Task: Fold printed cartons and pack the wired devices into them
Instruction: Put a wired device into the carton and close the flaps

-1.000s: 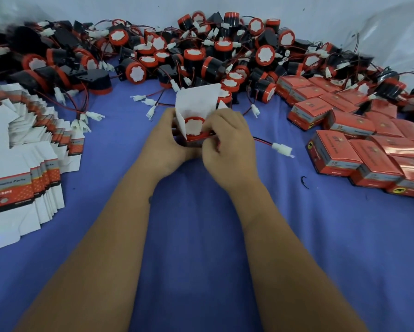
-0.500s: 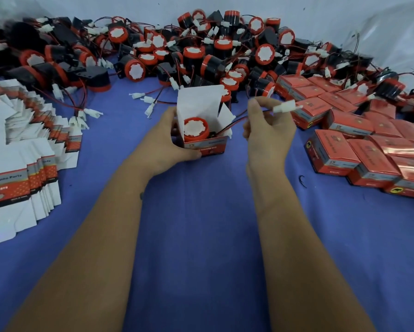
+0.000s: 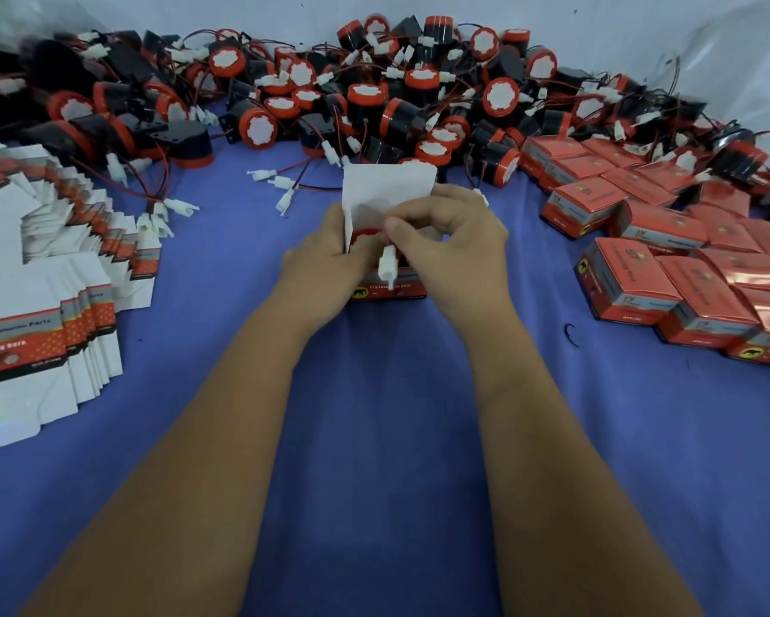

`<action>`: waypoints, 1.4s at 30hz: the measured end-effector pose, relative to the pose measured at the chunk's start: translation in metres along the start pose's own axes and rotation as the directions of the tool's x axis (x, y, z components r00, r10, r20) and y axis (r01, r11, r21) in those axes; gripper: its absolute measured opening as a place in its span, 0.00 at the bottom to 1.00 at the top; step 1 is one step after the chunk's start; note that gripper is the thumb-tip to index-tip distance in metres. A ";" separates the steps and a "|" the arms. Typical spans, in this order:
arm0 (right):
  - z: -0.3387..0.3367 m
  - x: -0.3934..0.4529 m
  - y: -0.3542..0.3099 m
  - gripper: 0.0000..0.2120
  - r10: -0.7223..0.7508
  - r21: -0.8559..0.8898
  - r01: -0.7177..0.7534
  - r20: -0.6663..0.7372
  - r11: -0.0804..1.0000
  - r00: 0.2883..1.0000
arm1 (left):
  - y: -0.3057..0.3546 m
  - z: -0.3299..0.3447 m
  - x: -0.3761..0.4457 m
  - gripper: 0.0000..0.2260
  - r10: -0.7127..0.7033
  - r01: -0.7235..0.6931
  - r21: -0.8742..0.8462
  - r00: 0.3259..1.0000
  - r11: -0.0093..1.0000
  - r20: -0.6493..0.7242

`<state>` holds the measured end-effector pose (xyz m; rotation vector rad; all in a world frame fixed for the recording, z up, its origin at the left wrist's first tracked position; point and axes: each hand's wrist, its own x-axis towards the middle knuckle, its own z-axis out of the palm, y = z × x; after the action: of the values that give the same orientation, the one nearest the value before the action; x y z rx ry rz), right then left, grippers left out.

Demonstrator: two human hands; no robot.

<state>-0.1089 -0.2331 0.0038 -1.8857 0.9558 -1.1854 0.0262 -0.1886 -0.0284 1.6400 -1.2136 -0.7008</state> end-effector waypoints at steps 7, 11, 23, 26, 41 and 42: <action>0.001 0.005 0.008 0.09 0.178 0.335 -0.110 -0.177 0.936 0.968 | -0.003 -0.004 0.004 0.25 0.003 -0.001 -0.018 0.994 1.000 0.106; 0.004 0.005 0.006 0.08 0.164 0.278 -0.093 -0.246 0.956 0.955 | -0.004 -0.006 0.004 0.25 0.012 -0.009 -0.025 0.991 1.000 0.135; -0.008 0.006 0.017 0.11 -0.293 -0.424 0.270 0.011 0.864 0.956 | -0.003 0.001 0.002 0.15 -0.045 0.045 -0.093 0.999 0.995 0.001; -0.007 0.005 0.015 0.14 -0.303 -0.386 0.291 0.031 0.875 0.953 | 0.000 0.004 0.000 0.12 -0.041 0.037 -0.087 0.998 0.996 -0.051; 0.000 0.003 0.014 0.26 -0.253 -0.312 0.216 -0.080 0.925 0.964 | 0.005 0.009 -0.002 0.09 0.033 0.041 0.215 0.943 0.976 -0.332; 0.000 0.002 0.013 0.26 -0.234 -0.268 0.211 -0.054 0.940 0.971 | 0.005 0.009 -0.001 0.10 0.039 0.039 0.226 0.943 0.973 -0.331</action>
<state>-0.1109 -0.2416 -0.0067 -2.2156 1.0049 -1.3341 0.0158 -0.1910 -0.0278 1.8600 -1.0745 -0.2686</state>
